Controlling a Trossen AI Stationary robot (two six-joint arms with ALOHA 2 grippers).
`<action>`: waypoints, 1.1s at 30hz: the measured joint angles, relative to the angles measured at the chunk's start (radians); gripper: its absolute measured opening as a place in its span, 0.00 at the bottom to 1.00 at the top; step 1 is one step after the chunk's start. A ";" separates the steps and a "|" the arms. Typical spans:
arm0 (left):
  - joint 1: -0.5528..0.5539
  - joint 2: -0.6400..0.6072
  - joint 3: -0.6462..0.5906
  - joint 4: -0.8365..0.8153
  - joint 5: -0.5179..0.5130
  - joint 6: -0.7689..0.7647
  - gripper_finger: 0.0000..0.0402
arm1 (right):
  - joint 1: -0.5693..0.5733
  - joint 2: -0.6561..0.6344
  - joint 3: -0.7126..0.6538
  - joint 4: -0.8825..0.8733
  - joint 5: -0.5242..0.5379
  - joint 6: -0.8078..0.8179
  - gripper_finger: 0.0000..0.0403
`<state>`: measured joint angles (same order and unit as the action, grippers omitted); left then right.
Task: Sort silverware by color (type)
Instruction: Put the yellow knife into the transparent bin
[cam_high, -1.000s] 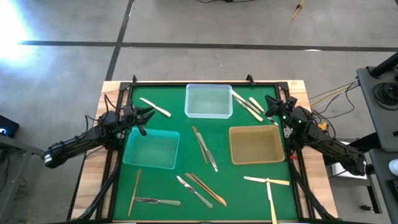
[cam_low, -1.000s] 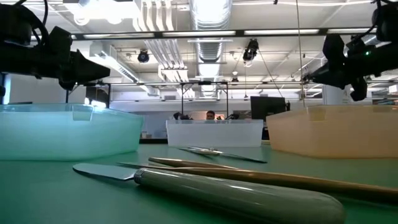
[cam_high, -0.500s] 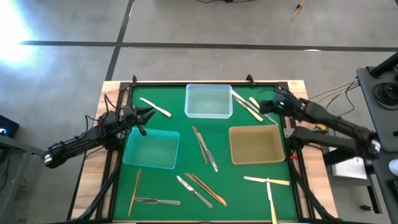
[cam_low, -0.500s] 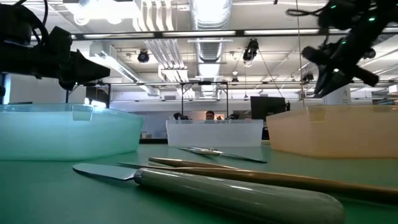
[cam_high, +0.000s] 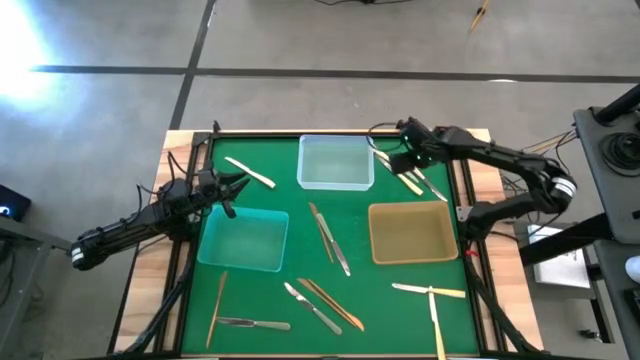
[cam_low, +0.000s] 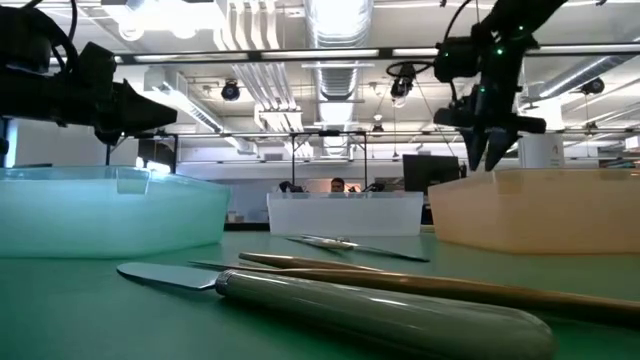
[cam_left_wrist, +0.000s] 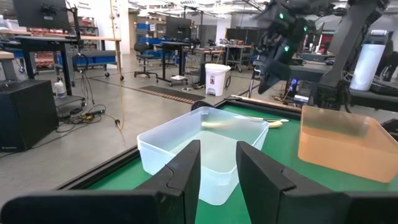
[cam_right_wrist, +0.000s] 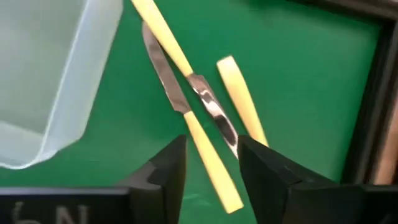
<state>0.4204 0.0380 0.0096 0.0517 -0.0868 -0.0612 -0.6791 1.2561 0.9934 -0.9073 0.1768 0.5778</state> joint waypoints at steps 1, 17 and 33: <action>0.000 0.000 0.000 0.000 0.000 0.000 0.22 | -0.004 0.015 0.014 -0.014 0.001 -0.016 0.38; 0.000 0.000 0.000 0.000 0.000 0.000 0.22 | -0.131 0.260 0.004 -0.005 0.010 -0.136 0.41; 0.000 0.000 0.000 0.000 0.000 0.000 0.22 | -0.205 0.414 0.005 0.132 -0.044 -0.258 0.35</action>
<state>0.4206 0.0379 0.0093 0.0517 -0.0868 -0.0612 -0.8845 1.6700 0.9985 -0.7752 0.1329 0.3194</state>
